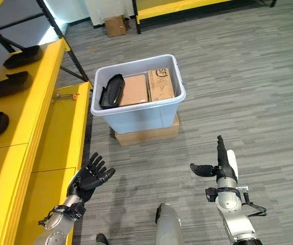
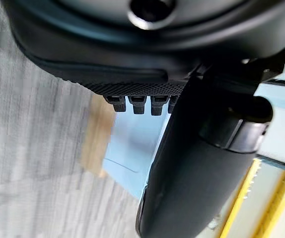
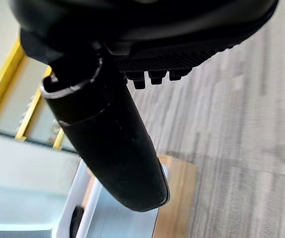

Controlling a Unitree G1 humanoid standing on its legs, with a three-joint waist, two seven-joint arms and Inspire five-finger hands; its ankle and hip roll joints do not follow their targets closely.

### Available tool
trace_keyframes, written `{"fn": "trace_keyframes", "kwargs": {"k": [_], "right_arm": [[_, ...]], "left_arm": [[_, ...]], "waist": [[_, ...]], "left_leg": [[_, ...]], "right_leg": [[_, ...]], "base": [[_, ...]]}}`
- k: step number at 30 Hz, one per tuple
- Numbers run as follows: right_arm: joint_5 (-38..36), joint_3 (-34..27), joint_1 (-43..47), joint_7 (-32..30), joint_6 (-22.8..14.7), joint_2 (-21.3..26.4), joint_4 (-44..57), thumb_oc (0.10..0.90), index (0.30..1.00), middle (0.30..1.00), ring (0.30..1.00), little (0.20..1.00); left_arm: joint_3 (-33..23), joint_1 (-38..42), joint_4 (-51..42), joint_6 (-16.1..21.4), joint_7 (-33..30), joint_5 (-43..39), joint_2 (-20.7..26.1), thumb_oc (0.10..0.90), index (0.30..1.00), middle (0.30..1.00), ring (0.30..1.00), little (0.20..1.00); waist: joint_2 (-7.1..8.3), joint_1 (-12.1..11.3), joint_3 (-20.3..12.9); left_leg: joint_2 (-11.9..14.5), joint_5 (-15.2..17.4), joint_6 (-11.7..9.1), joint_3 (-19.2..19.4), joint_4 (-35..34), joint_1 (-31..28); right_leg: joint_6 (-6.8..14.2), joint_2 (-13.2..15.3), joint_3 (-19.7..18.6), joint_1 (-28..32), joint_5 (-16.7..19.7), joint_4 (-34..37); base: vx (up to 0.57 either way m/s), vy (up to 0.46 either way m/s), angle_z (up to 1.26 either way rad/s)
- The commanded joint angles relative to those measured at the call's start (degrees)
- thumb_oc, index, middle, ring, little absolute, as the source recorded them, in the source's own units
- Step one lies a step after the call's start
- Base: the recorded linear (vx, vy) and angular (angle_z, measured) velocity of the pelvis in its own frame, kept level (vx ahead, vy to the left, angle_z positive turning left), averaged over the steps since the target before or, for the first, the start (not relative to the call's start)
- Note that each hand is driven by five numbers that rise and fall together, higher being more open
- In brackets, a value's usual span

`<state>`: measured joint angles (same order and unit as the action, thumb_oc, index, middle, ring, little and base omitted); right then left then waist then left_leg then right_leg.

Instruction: Move parts from the plastic box to the shelf.

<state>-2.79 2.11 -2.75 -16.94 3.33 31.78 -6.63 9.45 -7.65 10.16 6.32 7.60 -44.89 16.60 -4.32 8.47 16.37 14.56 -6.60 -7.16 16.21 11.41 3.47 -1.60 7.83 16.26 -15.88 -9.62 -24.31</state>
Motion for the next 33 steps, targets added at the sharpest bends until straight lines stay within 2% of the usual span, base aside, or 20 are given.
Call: {"fn": "trace_keyframes", "kwargs": {"k": [1,4,5,6,8,12,15,21,29,31,33], "right_arm": [[1.8,-2.2,1.5,0.1,-6.5,1.0,7.7,0.9,1.0,1.0,1.0,1.0],[1.6,-0.8,1.9,-0.3,-6.2,-0.6,7.7,0.9,1.0,1.0,1.0,1.0],[1.4,0.0,2.2,-0.4,-6.4,-1.3,7.7,0.9,1.0,1.0,1.0,1.0],[1.1,0.5,2.2,-0.3,-6.5,-1.6,7.8,0.9,1.0,1.0,1.0,1.0],[0.5,2.0,2.5,0.6,-6.4,-2.6,7.7,0.9,1.0,1.0,1.0,1.0],[-0.3,3.0,2.3,1.8,-7.1,-2.6,7.6,0.9,1.0,1.0,1.0,1.0],[-0.5,4.0,1.6,2.4,-7.1,-3.5,7.5,0.9,1.0,1.0,1.0,1.0],[0.1,5.2,1.8,3.2,-6.3,-4.5,6.9,0.9,1.0,1.0,1.0,1.0],[2.0,5.5,1.9,3.3,-7.6,-4.6,6.7,0.9,1.0,1.0,1.0,1.0],[3.5,5.5,2.6,1.7,-8.5,-4.5,6.8,0.9,1.0,1.0,1.0,1.0],[4.9,5.3,4.2,-0.3,-10.1,-4.3,6.8,0.9,1.0,1.0,1.0,1.0]], "left_arm": [[-5.0,2.6,-6.7,2.9,2.9,-0.7,1.6,0.9,1.0,1.0,1.0,1.0],[-5.2,1.7,-6.7,3.5,3.2,0.1,1.9,0.9,1.0,1.0,1.0,1.0],[-5.3,1.2,-6.8,3.9,3.3,0.4,1.9,0.9,1.0,1.0,1.0,1.0],[-5.4,1.0,-6.8,4.1,3.4,0.6,1.9,0.9,1.0,1.0,1.0,1.0],[-5.9,0.2,-6.6,4.5,3.2,1.7,1.9,0.9,1.0,1.0,1.0,1.0],[-6.6,0.5,-5.7,4.9,4.3,1.8,2.0,0.9,1.0,1.0,1.0,1.0],[-7.6,1.2,-3.9,3.9,6.6,2.7,2.4,0.9,1.0,1.0,1.0,1.0],[-7.6,1.1,-3.0,3.5,6.7,2.6,2.6,0.9,1.0,1.0,1.0,1.0],[-8.1,-0.7,-3.6,3.2,6.4,3.5,2.9,0.9,1.0,1.0,1.0,1.0],[-8.3,-0.6,-3.7,3.0,6.2,4.1,3.3,0.9,1.0,1.0,1.0,1.0],[-8.6,0.0,-3.0,2.7,6.9,4.6,4.1,0.9,1.0,1.0,1.0,1.0]], "waist": [[0.06,0.0,-1.9],[0.98,-2.0,-2.2],[1.56,-3.0,-2.1],[2.04,-3.7,-2.3],[3.35,-5.5,-2.9],[4.37,-6.3,-3.8],[5.23,-6.4,-4.9],[5.53,-6.1,-5.9],[5.84,-6.5,-6.8],[5.85,-6.6,-6.9],[5.51,-6.7,-6.6]], "left_leg": [[-4.4,0.2,2.1,2.9,-3.1,-2.2],[-11.0,2.8,3.9,2.9,-6.2,0.4],[-12.1,1.7,3.8,2.7,-7.1,2.7],[-12.3,1.1,3.8,3.1,-7.5,4.0],[-12.6,0.8,4.0,0.9,-8.1,5.9],[-12.4,1.7,5.0,1.0,-9.2,4.5],[-12.3,2.8,5.8,0.9,-11.7,1.4],[-12.9,4.0,6.6,1.4,-14.0,-2.2],[-13.3,5.4,7.2,1.3,-15.3,-5.0],[-13.5,6.4,7.7,1.2,-14.3,-5.0],[-13.4,8.1,9.2,0.8,-11.9,-4.9]], "right_leg": [[2.5,0.6,-3.3,10.8,4.3,9.7],[3.1,-1.8,-4.2,14.5,6.3,15.1],[3.0,-2.6,-4.5,15.9,6.7,16.6],[2.8,-3.2,-4.7,16.9,6.7,17.6],[2.5,-4.2,-5.6,18.8,6.6,19.4],[2.3,-4.9,-5.4,20.2,6.8,21.0],[2.9,-5.1,-5.0,21.5,7.3,23.0],[3.7,-4.9,-4.6,21.4,7.9,23.6],[4.5,-4.3,-3.6,21.1,8.4,23.8],[4.6,-3.9,-3.5,20.6,7.7,22.3],[4.6,-3.2,-3.9,19.0,5.2,15.7]], "base": [[0.07,-0.233,0.04],[0.09,-0.183,0.26],[0.09,-0.158,-0.08],[0.11,-0.141,-0.35],[0.12,-0.116,-0.27],[0.09,-0.063,-0.42],[0.14,-0.047,-0.15],[0.12,0.012,-0.06],[0.12,0.034,0.04],[0.15,0.107,0.04],[0.17,0.181,0.02]]}}
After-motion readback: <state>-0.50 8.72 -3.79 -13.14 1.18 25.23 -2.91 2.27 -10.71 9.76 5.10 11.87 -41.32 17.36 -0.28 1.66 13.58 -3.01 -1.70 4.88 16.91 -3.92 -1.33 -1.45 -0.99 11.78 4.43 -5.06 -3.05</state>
